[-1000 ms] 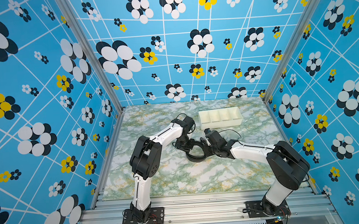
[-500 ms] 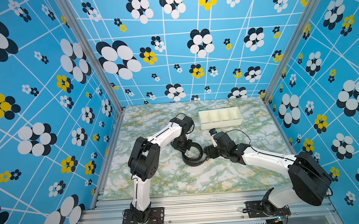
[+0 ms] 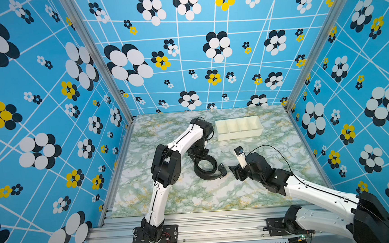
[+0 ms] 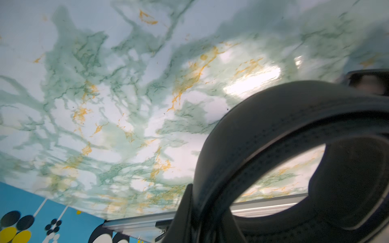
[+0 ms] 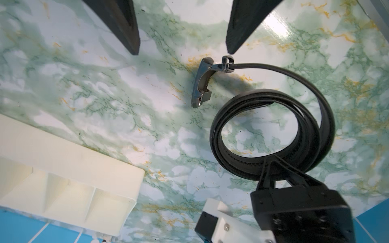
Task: Place the belts into the storage roll
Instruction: Roll the belt at the center of the board.
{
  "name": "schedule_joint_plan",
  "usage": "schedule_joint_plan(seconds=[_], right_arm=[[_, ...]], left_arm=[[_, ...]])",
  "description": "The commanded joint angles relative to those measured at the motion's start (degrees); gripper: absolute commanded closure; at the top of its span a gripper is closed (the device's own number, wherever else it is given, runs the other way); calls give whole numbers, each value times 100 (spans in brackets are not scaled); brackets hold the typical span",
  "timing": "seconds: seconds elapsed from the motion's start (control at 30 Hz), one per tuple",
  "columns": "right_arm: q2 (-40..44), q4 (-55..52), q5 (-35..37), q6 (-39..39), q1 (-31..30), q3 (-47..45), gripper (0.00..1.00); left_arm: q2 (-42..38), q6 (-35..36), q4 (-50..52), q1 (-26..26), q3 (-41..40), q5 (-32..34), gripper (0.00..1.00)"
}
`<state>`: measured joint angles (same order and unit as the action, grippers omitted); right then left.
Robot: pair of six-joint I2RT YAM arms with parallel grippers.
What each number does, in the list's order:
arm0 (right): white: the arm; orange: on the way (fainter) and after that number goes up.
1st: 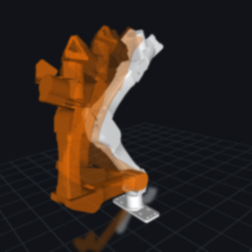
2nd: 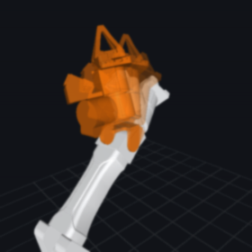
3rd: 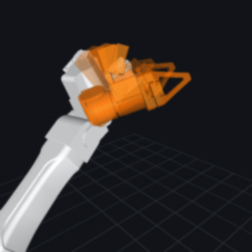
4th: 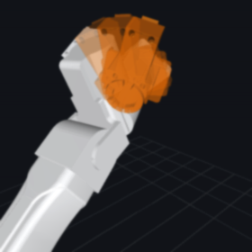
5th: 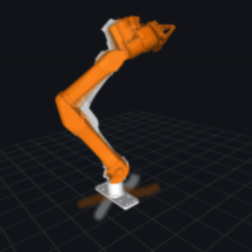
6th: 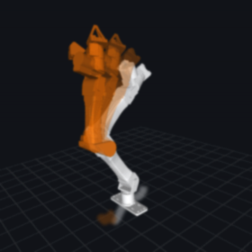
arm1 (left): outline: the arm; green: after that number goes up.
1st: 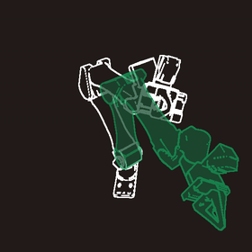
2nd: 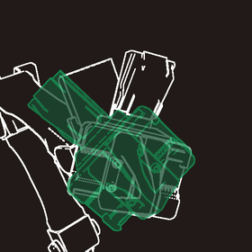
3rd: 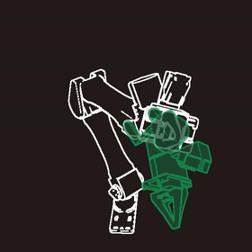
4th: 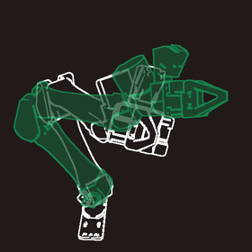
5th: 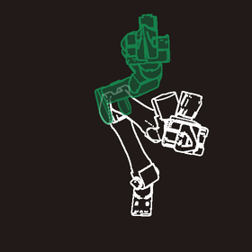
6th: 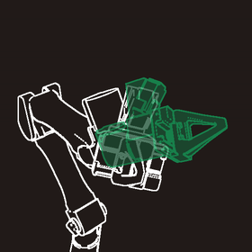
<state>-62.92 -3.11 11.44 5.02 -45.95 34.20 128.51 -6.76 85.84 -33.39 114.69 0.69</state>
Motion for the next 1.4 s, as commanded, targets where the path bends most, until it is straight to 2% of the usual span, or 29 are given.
schedule_joint_plan(seconds=[0.0, 0.13, 0.23, 0.47, 0.7, 0.93, 1.07, 1.17, 1.27, 1.37], right_arm=[[-52, 138, 639, -608, -374, -149, 30], [-46, 520, 1218, -1042, -1077, -300, 29], [-107, 675, 1713, -1250, -1583, -312, 24], [-242, 632, 1794, -1220, -1841, -195, 22], [-328, 539, 1877, -1202, -1901, 54, 22], [-225, 377, 1990, -1162, -1906, 262, 22], [214, 530, 1858, -773, -1737, 169, 13], [706, 365, 1136, -322, -1246, 126, 13], [1141, 177, 354, -5, -770, 134, 13], [1271, -88, -394, 162, -399, 304, 13]], left_arm=[[-207, 140, 1149, 28, 302, 103, 100], [-352, 131, 1171, 89, -79, -51, 100], [-410, 123, 1112, 62, -269, -329, 100], [-718, -95, 1005, 43, 13, -349, 100], [-1272, -483, 436, 60, 212, -444, 100], [-881, -430, 1245, -44, 1592, 796, 100], [-1035, -235, 1018, -329, 1814, 1960, 100], [-1413, -46, 441, -525, 1556, 2646, 100], [-1917, 106, -306, -560, 1187, 2775, 100], [-2323, 407, -884, -665, 831, 3230, 100]])
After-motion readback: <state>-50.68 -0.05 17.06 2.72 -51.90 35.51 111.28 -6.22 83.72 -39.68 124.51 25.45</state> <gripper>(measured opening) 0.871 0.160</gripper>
